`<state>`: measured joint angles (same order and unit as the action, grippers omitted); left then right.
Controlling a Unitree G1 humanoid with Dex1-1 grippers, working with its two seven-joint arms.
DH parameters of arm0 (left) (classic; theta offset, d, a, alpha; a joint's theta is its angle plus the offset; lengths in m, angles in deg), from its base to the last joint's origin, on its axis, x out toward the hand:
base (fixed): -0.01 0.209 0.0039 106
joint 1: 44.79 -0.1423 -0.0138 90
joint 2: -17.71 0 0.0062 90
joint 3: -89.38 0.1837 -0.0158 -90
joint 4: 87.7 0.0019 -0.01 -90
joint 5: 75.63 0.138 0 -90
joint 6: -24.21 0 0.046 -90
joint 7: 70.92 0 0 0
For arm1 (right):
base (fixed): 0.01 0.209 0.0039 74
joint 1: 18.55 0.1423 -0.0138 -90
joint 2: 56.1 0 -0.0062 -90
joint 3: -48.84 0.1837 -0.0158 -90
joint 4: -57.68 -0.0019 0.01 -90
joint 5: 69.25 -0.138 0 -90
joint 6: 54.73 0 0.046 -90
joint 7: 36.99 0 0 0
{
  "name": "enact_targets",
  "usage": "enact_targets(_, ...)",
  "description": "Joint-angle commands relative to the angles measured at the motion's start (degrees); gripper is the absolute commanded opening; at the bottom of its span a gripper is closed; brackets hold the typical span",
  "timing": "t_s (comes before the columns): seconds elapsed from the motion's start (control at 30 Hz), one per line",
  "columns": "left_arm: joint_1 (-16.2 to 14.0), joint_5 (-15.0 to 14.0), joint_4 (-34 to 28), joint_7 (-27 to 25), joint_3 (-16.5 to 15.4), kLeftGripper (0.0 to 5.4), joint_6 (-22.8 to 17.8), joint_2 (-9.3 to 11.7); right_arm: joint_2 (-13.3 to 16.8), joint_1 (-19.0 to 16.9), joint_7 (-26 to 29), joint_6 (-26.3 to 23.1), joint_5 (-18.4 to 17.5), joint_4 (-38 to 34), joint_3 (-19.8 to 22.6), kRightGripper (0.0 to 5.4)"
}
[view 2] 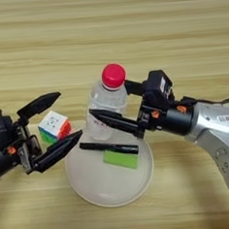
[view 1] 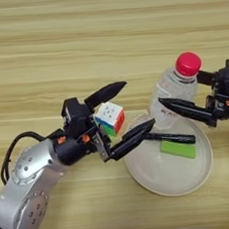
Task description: Move the objects on the table
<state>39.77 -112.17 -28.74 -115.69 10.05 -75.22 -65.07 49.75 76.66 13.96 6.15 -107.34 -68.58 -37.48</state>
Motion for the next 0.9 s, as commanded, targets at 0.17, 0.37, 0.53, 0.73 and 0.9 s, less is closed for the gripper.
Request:
enact_targets(0.17, 2.0, 3.1, -1.1, -3.9, 4.7, 5.4, -1.7, 2.0, 1.2, -0.1, 1.8, 0.4, -5.4, -4.1, 0.3, 3.2)
enact_targets(0.37, 4.0, 4.8, 0.3, -5.6, 7.2, 5.4, -1.9, 1.9, 1.7, 0.4, 1.9, 0.0, -6.6, -4.8, -1.2, 3.2)
enact_targets(0.53, 5.7, 5.6, 1.2, -5.9, 8.5, 5.4, -1.7, 1.1, 2.5, 0.4, 2.4, 0.0, -6.4, -5.4, -3.2, 3.18)
enact_targets(0.73, 7.5, 6.4, 2.2, -6.8, 9.1, 5.4, -1.6, 1.1, 3.4, 0.9, 3.0, 0.1, -5.4, -5.5, -5.6, 3.18)
enact_targets(0.9, 8.6, 7.7, 2.6, -7.8, 9.5, 5.18, -1.3, 1.6, 4.4, 1.4, 3.5, 0.3, -3.4, -4.6, -7.9, 3.18)
